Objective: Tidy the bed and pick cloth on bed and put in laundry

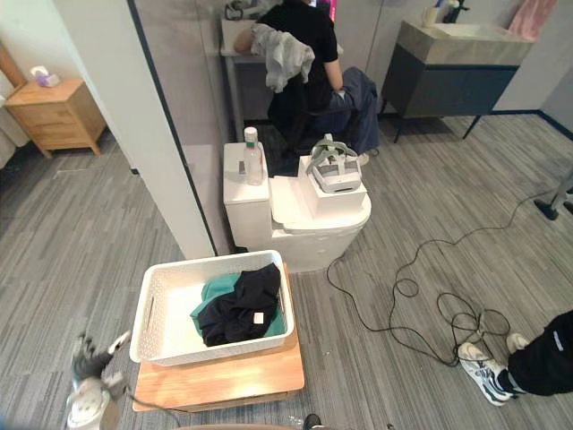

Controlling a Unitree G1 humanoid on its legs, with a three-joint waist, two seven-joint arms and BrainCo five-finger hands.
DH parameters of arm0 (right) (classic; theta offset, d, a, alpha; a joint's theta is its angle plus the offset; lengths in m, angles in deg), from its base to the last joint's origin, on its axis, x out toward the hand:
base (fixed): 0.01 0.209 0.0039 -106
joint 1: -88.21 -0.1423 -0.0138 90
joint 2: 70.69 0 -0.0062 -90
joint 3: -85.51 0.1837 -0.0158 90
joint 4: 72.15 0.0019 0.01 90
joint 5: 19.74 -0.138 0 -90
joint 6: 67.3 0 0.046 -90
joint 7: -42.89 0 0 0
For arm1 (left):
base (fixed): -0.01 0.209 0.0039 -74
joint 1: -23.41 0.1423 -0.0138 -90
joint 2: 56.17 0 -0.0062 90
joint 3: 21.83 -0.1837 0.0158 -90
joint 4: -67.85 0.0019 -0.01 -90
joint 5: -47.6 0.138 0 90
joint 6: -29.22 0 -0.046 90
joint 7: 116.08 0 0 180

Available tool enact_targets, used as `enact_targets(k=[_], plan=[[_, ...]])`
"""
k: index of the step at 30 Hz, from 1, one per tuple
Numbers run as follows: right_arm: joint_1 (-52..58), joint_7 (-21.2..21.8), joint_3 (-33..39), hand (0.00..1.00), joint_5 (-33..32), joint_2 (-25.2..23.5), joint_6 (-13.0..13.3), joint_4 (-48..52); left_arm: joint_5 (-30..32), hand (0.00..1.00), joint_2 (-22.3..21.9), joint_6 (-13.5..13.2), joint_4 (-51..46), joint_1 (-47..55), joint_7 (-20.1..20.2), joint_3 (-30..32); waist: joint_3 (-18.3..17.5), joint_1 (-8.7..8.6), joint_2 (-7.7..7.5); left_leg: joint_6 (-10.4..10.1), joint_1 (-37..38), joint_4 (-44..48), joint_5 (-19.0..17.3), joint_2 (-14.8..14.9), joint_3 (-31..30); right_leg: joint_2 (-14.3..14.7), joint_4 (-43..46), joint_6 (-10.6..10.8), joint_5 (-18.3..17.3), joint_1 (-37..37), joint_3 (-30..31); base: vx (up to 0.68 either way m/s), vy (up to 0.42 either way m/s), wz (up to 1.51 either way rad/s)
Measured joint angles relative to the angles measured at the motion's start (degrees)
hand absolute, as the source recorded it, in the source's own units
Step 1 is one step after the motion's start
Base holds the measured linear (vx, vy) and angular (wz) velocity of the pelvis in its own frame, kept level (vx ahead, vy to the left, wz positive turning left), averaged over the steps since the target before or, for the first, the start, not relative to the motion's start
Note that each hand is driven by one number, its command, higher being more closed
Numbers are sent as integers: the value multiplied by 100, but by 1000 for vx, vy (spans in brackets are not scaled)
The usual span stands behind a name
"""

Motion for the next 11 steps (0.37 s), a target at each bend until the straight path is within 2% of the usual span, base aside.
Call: enact_targets(k=[4,7,11], plan=[[-194,9,-18,0,-193,-15,16,55,-99,0,-182,55,863,-2,213,239,-17,97,-8,2,-1,-7,3,-1,28,-12,-1,1,-2,4,-14,-15,-10,4],[-436,48,-82,0,-219,-130,62,57,-91,0,-322,195,1359,-43,499,221,-31,106,-31,1,5,-20,4,-3,45,-9,-11,3,-4,4,-1,0,0,0],[-579,205,-199,0,-133,-230,71,-10,161,0,-406,331,1660,-193,592,-6,-18,107,-3,-10,85,-87,11,-31,91,-5,-32,5,-4,32,58,12,-5,-6]])
